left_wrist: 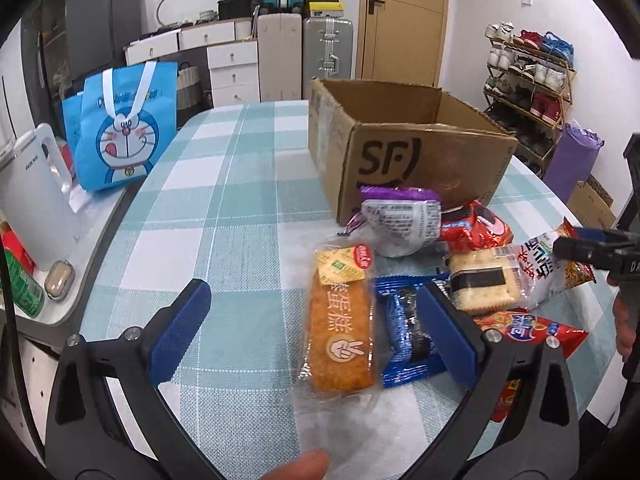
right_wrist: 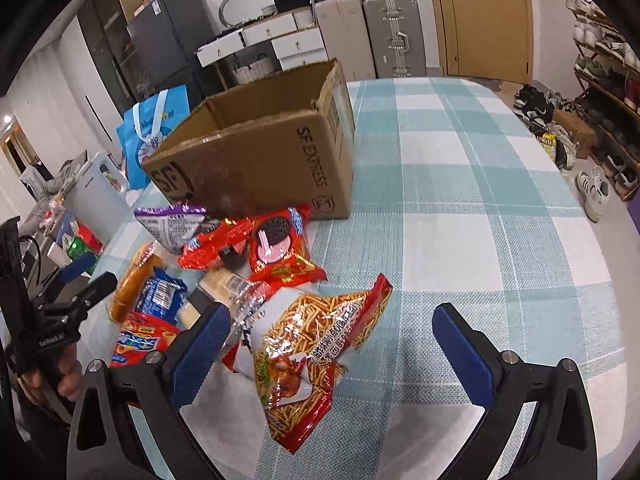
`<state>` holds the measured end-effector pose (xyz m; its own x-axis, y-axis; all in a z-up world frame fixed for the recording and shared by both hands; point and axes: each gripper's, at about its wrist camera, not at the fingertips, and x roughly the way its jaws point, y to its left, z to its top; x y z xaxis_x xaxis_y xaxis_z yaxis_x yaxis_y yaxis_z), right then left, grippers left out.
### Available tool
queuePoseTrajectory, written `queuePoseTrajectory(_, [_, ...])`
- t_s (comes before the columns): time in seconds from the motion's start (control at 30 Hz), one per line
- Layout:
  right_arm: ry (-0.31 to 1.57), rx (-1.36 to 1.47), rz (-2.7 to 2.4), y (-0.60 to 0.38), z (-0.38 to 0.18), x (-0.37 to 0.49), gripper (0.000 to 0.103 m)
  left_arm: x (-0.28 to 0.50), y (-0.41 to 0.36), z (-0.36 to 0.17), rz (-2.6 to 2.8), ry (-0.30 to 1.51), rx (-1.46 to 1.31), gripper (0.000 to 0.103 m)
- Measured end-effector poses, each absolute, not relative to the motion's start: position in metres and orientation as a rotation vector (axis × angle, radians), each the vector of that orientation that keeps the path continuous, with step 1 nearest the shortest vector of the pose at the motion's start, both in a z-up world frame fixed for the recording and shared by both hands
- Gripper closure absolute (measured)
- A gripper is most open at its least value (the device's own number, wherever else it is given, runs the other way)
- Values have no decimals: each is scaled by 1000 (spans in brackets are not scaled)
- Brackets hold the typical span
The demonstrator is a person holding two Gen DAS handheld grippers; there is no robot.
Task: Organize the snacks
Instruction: 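Grasp the orange cake packet with the left gripper while the right grasps the orange stick-snack bag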
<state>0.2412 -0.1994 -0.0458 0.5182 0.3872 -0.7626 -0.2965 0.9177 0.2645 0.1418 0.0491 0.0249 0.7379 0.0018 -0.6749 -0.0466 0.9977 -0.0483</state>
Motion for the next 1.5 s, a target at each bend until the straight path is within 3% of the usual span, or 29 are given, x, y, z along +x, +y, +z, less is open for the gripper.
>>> queuePoseTrajectory(0.3, [1031,41,451,-203,-66,245,1,149,60,16,29,773,-102,1])
queuePoseTrajectory(1.07, [1026,75,492,-197,-70,246,2,161,55,-9,51,861,-57,1])
queuePoseTrajectory(1.23, [1026,85,494,-198,-70,248,4,165,68,-15,59,885,-120,1])
queuePoseTrajectory(1.5, [1015,77,531,-190,-71,246,19,167,65,-18,56,894,-93,1])
